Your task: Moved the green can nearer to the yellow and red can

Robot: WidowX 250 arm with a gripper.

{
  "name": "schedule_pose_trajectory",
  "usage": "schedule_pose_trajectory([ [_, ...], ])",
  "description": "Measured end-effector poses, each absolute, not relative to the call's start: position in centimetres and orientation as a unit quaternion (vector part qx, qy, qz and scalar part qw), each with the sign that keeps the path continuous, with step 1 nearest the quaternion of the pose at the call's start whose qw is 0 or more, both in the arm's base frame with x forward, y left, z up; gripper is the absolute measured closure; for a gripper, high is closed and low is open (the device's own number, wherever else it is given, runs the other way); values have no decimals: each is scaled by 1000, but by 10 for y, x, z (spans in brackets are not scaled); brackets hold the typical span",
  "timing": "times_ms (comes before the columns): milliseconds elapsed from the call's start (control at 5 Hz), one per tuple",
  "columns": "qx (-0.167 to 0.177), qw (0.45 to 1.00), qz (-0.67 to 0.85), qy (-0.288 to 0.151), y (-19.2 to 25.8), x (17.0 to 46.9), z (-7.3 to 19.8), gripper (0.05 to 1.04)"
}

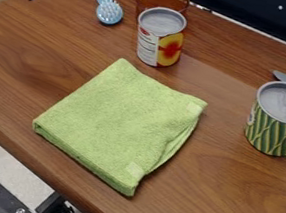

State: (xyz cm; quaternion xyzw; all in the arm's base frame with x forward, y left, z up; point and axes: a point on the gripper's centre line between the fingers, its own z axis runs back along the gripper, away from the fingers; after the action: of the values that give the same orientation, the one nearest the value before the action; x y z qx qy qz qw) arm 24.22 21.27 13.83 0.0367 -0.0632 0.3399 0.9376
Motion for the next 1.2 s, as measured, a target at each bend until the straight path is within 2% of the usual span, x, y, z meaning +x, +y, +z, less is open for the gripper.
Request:
schedule_pose_trajectory([
  [400, 32, 930, 365, -22, 191, 236, 115, 88],
  [600, 45, 929, 365, -37, 174, 235, 118, 88],
  [1000, 32, 930, 364, -33, 111, 228, 119, 88],
  [1200, 33, 922, 383, -40, 65, 228, 114, 88],
])
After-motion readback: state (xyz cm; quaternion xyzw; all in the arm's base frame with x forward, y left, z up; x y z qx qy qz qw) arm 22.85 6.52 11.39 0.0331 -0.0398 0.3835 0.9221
